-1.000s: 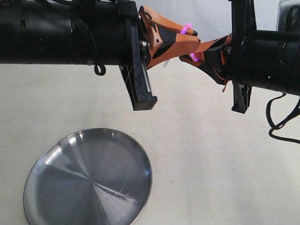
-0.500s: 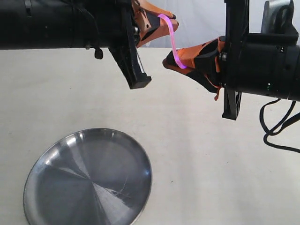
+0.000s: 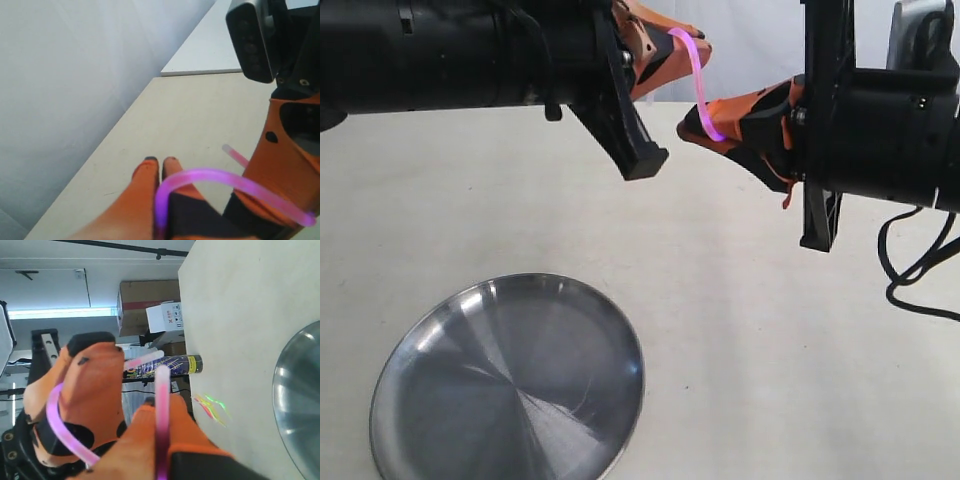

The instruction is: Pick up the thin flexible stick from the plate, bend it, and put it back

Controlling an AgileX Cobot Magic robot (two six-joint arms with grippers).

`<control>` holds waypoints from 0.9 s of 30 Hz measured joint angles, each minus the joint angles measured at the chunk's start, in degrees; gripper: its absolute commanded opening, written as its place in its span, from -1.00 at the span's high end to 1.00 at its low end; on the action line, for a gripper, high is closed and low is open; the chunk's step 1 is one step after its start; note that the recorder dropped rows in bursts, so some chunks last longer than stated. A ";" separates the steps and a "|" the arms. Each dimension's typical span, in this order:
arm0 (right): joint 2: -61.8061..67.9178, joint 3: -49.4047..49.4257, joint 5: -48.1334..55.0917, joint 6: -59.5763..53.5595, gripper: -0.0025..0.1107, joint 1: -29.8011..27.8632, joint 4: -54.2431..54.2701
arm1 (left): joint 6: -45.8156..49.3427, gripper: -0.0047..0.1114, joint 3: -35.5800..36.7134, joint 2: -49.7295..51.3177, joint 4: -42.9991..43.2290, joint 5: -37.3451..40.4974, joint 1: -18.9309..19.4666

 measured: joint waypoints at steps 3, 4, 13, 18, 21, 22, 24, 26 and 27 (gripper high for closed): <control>0.00 0.00 -0.47 -1.19 0.96 -0.01 -0.40 | -0.60 0.92 0.00 0.22 -0.34 -0.10 -0.26; 0.00 0.00 -0.58 -1.85 0.96 -0.01 -0.40 | -0.89 0.92 0.00 0.33 -0.34 -0.37 -0.36; 0.00 0.00 -0.94 -15.74 0.96 -0.01 -0.18 | -3.27 0.92 0.00 1.32 -0.34 -1.45 -0.41; 0.00 0.00 0.16 -22.37 0.96 -0.01 0.05 | -4.18 0.92 0.00 2.03 -0.34 -1.30 -0.41; 0.00 0.00 1.05 -25.15 0.96 -0.01 0.05 | -5.12 0.92 0.00 2.08 -0.34 -0.65 -0.41; 0.00 0.00 1.26 -26.12 0.96 -0.01 0.16 | -5.64 0.92 0.00 2.08 -0.34 -0.59 -0.41; 0.00 0.00 1.80 -28.32 0.96 -0.01 0.27 | -6.21 0.92 0.00 2.08 -0.34 -0.28 -0.41; 0.00 0.00 2.61 -30.60 0.96 -0.01 0.52 | -6.73 0.92 0.00 2.08 -0.34 0.27 -0.41; -0.05 0.00 3.41 -32.53 0.96 -0.01 0.62 | -7.64 0.92 0.00 2.08 -0.34 0.64 -0.41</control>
